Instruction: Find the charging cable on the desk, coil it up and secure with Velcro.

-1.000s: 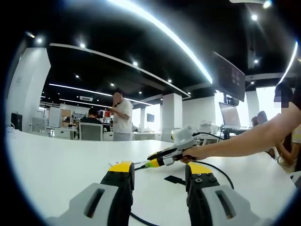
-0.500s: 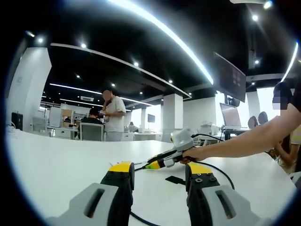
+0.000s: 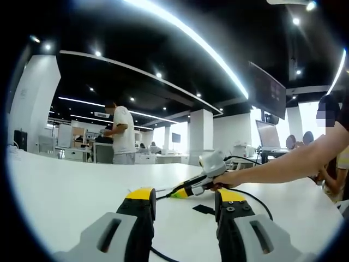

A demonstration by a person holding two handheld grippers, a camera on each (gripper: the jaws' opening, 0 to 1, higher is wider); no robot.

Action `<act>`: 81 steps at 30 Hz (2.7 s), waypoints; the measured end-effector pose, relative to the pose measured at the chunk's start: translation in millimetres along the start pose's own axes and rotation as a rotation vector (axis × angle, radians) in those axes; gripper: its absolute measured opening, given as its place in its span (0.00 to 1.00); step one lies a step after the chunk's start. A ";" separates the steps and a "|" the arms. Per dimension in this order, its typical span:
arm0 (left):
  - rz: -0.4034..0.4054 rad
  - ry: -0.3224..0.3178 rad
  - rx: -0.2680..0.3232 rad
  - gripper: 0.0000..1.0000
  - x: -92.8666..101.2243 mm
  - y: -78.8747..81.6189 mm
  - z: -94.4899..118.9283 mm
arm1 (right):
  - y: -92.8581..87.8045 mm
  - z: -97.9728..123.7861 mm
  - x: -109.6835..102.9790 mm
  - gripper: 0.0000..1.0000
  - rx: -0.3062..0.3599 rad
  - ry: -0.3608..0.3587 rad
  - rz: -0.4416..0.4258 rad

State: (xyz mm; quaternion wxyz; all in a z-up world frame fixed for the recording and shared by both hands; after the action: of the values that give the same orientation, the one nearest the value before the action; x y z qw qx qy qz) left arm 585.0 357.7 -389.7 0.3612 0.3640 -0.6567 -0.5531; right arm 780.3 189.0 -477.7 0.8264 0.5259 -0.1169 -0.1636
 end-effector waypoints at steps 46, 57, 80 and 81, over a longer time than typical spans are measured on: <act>0.010 0.003 0.006 0.44 -2.2 0.5 1.1 | -6.1 9.3 -19.7 0.08 -0.009 0.067 0.006; 0.010 0.004 0.007 0.44 -4.2 0.9 -1.6 | -5.9 11.9 -22.1 0.08 -0.006 0.065 0.010; 0.004 -0.003 0.006 0.44 0.2 1.6 1.8 | -3.2 40.5 -42.3 0.08 0.006 0.047 0.031; 0.005 -0.004 0.007 0.44 0.7 1.6 1.9 | -3.6 42.1 -43.2 0.08 0.005 0.046 0.031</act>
State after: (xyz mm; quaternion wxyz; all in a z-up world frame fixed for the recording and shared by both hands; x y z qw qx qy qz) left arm 582.9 358.1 -388.4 0.3599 0.3624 -0.6601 -0.5508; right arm 724.6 169.6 -464.2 0.8300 0.5299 -0.1062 -0.1383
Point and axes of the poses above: the point that each gripper's makers call its tool centre point, and the gripper's own axes: z roughly backward along the fingers, x roughly to its right, y roughly out of its top, the point moved 3 cm from there along z, roughly backward along the fingers, and after that the axes turned 15 degrees about y, right-handed, at the moved point
